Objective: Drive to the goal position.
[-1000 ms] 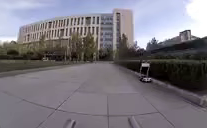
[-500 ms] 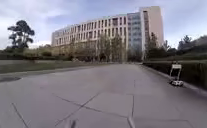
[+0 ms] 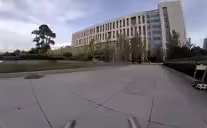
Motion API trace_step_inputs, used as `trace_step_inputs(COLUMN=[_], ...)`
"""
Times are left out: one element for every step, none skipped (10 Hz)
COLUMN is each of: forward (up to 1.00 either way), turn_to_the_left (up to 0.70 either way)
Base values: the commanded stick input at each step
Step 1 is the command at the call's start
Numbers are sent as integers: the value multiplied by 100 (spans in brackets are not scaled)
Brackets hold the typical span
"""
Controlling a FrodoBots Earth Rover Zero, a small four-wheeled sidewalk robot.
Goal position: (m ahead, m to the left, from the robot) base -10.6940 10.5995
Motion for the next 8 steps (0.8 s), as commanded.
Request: trace_step_inputs(forward=[0,0,0,0,0,0,0,0], turn_to_the_left=[45,45,45,45,45,45,45,45])
